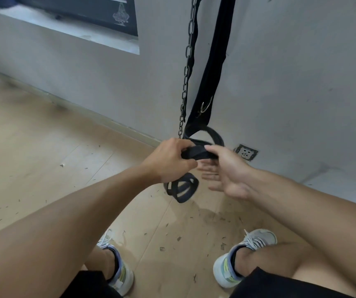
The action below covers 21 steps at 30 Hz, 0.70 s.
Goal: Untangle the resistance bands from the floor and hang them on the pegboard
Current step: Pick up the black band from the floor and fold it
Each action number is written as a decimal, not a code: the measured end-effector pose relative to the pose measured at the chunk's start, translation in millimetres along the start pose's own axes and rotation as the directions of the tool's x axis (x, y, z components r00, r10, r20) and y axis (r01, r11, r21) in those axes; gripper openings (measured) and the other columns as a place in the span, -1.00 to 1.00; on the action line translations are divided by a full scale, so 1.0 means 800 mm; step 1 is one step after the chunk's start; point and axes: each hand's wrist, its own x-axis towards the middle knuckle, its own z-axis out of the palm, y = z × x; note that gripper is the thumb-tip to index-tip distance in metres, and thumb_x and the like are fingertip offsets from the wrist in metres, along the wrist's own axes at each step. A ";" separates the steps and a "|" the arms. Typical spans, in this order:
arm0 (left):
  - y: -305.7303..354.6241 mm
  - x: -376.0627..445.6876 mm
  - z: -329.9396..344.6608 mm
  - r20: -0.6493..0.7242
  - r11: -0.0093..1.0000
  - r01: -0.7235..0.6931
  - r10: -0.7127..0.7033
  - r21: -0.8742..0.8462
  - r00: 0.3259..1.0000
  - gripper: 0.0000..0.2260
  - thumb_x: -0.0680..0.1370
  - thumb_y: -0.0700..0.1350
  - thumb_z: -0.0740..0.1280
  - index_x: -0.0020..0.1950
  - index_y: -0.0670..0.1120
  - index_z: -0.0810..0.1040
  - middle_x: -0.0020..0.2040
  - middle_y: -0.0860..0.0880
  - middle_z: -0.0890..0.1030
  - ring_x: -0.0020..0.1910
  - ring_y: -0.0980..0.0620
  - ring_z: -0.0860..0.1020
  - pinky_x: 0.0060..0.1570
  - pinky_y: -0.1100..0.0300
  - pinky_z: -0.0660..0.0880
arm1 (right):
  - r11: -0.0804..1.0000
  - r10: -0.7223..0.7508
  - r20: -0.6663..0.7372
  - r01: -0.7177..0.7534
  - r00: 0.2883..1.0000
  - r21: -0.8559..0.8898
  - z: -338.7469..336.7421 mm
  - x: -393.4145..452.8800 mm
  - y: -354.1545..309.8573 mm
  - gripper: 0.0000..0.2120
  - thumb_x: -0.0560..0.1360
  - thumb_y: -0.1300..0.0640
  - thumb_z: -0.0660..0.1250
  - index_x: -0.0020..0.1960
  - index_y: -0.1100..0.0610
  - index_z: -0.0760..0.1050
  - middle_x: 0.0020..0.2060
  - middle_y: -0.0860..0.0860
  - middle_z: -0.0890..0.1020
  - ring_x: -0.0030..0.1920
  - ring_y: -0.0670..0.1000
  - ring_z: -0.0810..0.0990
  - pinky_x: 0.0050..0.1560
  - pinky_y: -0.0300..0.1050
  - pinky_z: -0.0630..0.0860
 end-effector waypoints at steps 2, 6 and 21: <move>-0.013 0.000 -0.007 0.005 0.979 -0.058 0.058 0.197 0.998 -0.91 0.51 -0.15 0.37 -0.04 0.04 0.58 -0.25 0.03 0.59 -0.27 -0.04 0.55 -0.29 0.10 0.46 | 0.914 0.023 0.079 0.011 0.997 -0.406 -0.013 -0.007 0.002 -0.37 0.64 -0.37 0.06 0.05 0.10 0.69 -0.03 0.00 0.78 0.08 0.11 0.71 0.18 0.11 0.50; -0.027 -0.004 -0.014 0.074 0.936 -0.102 0.082 0.336 0.994 -0.90 0.58 -0.05 0.37 0.07 0.10 0.58 -0.14 0.06 0.62 -0.16 -0.01 0.57 -0.18 0.08 0.50 | 0.565 -0.222 0.136 0.241 0.966 -0.789 -0.033 -0.001 0.006 -0.55 0.57 -0.35 0.29 -0.15 0.00 0.67 -0.20 -0.08 0.76 -0.10 -0.01 0.73 0.00 -0.06 0.56; 0.020 -0.012 -0.044 0.018 0.981 -0.193 0.193 -0.027 0.981 -0.88 0.60 -0.10 0.41 0.09 0.11 0.58 -0.15 0.08 0.65 -0.17 0.15 0.63 -0.19 0.35 0.52 | 0.514 -0.607 0.256 0.617 0.752 -0.595 -0.041 -0.038 -0.041 -0.79 0.50 -0.07 0.53 0.09 -0.12 0.58 0.01 -0.15 0.69 0.08 -0.09 0.66 0.20 0.10 0.59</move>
